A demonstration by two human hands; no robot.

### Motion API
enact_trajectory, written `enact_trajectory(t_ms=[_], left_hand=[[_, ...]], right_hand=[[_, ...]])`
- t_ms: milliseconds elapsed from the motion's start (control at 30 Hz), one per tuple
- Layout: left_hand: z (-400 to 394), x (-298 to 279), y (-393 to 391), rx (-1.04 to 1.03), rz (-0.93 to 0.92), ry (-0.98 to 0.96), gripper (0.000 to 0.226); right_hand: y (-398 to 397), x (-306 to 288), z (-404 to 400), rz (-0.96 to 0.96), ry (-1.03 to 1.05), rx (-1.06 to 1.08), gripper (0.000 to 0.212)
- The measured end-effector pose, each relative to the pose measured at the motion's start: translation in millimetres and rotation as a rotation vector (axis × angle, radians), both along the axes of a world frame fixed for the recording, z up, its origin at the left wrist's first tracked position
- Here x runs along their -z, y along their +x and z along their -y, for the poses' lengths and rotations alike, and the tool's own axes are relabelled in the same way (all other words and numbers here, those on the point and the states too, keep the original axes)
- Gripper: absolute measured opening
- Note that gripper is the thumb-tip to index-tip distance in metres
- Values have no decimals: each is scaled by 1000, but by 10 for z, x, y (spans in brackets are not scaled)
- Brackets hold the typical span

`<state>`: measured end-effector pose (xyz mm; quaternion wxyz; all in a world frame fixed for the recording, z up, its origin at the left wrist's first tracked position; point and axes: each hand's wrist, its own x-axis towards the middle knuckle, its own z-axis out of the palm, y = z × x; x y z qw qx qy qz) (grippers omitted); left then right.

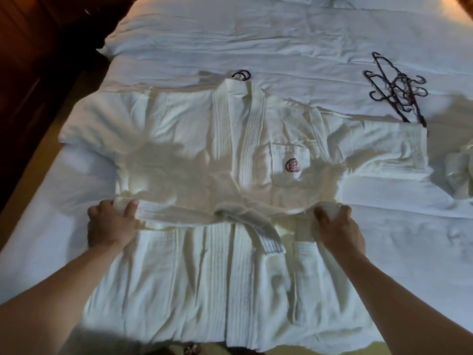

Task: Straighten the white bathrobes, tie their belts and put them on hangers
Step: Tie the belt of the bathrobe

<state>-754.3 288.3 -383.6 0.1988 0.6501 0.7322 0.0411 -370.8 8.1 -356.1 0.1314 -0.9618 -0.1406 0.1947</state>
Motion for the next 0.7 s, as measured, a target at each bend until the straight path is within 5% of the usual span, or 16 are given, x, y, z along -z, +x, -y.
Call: enact_trajectory(t_ms=[233, 467, 600, 700], left_hand=[[-397, 168, -233, 69, 31, 18, 73], [-469, 295, -247, -23, -13, -77, 86], [-176, 63, -71, -112, -87, 35, 67], [257, -161, 242, 108, -111, 162, 53]], right_hand=[[299, 130, 113, 44, -23, -30, 37], [347, 389, 189, -13, -55, 81, 46], [109, 163, 99, 149, -238, 66, 45], [-190, -89, 164, 266, -158, -152, 57]])
